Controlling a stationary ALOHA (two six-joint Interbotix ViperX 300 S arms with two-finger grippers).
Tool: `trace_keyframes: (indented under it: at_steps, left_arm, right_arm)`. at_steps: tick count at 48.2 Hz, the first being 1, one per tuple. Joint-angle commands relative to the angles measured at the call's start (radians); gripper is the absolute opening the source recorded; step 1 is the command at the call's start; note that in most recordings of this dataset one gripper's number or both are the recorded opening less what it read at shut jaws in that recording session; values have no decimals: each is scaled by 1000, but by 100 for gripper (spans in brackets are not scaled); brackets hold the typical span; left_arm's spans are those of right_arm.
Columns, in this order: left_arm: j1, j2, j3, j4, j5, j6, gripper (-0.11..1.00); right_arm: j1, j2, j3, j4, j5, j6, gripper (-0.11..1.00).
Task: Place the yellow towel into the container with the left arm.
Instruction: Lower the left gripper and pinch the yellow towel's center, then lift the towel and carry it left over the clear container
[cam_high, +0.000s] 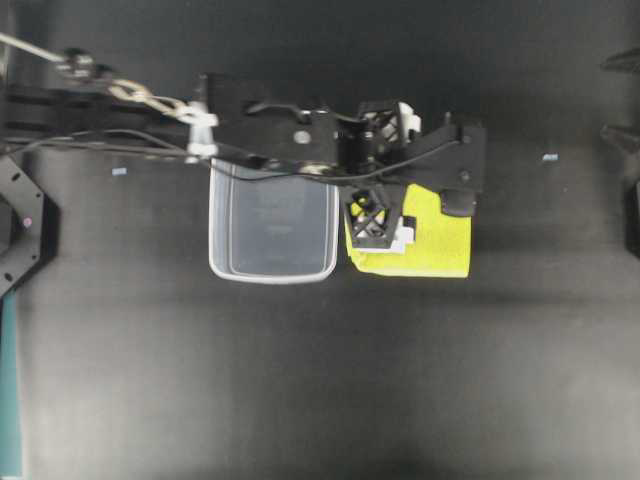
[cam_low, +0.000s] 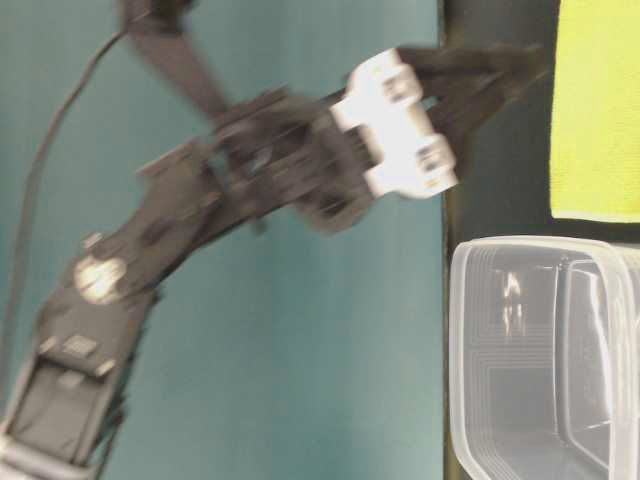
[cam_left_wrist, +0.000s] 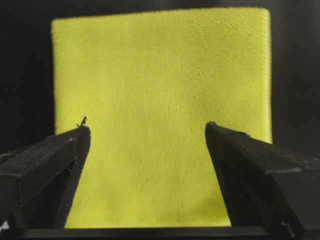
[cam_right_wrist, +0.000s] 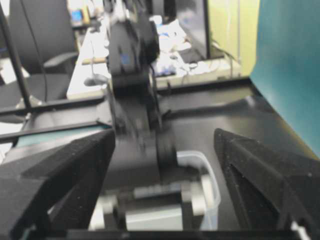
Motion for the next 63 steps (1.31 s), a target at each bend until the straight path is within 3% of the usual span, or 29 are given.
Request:
trace_keyframes:
  at_steps: [1, 21, 24, 34, 37, 44, 52, 58, 63]
  left_arm:
    - [2, 46, -34, 3, -2, -5, 89]
    - [-23, 170, -48, 3, 2, -29, 84]
    - [-29, 172, -46, 3, 3, -21, 74]
    - [-38, 147, -67, 3, 6, -17, 16]
    - [-35, 120, -86, 3, 23, -17, 7]
    - [-28, 29, -140, 3, 117, -15, 7]
    - [-26, -138, -175, 3, 314, -15, 7]
    - [-12, -264, -120, 3, 423, -15, 7]
    - [5, -371, -14, 3, 453, -17, 7]
  right_arm:
    - [-3, 5, -11, 3, -25, 2, 77]
    - [-3, 3, -11, 3, -29, 35, 77]
    - [-3, 3, -12, 3, -31, 40, 77]
    - [-3, -6, -15, 3, -29, 40, 76]
    - [-3, -9, -15, 3, -31, 40, 76]
    - [-3, -14, -15, 3, -31, 40, 76]
    - [-3, -15, -15, 3, -37, 40, 76]
    - [-3, -17, -17, 3, -37, 40, 76]
    - [-3, -17, -17, 3, -37, 40, 76]
